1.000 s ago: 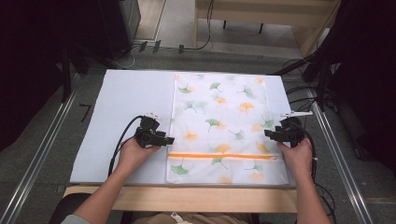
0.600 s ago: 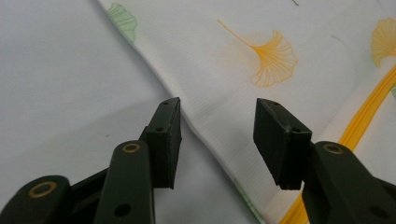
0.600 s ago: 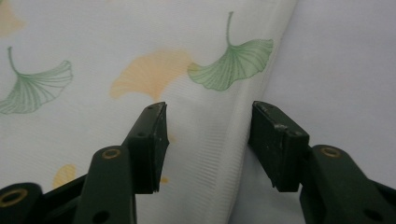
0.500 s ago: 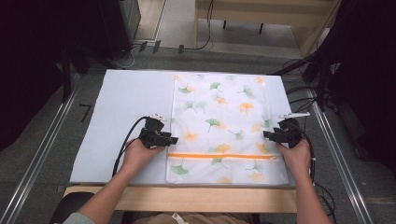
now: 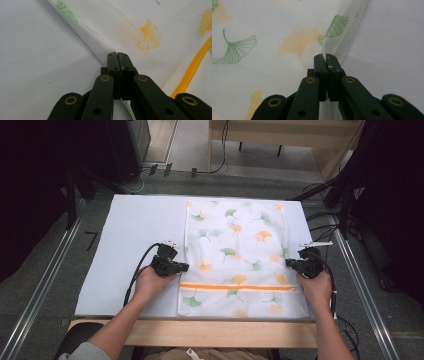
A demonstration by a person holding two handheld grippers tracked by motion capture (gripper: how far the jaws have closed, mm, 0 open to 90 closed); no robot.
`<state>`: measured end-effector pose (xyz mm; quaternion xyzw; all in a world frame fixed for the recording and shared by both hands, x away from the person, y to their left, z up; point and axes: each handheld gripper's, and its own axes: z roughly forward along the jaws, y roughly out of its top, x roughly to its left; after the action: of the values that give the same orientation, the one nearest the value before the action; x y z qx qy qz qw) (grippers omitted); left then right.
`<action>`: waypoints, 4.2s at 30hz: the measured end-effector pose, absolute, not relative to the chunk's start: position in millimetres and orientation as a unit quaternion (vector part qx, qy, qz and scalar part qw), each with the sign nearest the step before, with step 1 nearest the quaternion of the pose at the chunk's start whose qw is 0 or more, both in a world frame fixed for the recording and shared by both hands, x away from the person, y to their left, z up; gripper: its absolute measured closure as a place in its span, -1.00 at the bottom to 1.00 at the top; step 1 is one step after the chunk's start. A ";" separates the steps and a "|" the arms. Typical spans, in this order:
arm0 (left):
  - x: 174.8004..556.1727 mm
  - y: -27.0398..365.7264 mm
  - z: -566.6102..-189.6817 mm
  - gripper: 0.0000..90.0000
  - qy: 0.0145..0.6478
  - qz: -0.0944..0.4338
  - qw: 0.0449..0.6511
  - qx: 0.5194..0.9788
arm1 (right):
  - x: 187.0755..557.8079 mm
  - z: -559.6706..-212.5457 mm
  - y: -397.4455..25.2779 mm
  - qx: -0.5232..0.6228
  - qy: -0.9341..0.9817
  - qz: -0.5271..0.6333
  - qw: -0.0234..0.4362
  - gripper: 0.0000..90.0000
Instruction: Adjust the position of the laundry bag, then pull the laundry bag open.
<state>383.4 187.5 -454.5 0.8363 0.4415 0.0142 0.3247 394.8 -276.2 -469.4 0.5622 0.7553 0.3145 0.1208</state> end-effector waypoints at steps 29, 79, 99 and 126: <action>382.8 238.3 -430.7 1.00 0.475 0.000 0.351 0.807 | 400.5 -456.3 -244.2 0.525 0.777 0.335 0.098 1.00; 359.3 286.0 -411.2 -0.08 0.489 0.024 0.359 0.795 | 383.1 -432.7 -194.9 0.458 0.809 0.362 0.071 0.32; 354.5 261.3 -401.0 -0.10 0.448 0.030 0.377 0.810 | 339.5 -434.6 -202.0 0.436 0.815 0.373 0.078 0.29; 361.2 207.7 -399.2 -0.12 0.385 0.008 0.385 0.839 | 301.7 -438.6 -222.3 0.451 0.815 0.350 0.093 0.14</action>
<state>361.2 207.7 -399.2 0.8386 0.3851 0.0078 0.3852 301.7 -222.3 -438.6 0.4514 0.8153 0.3505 0.0934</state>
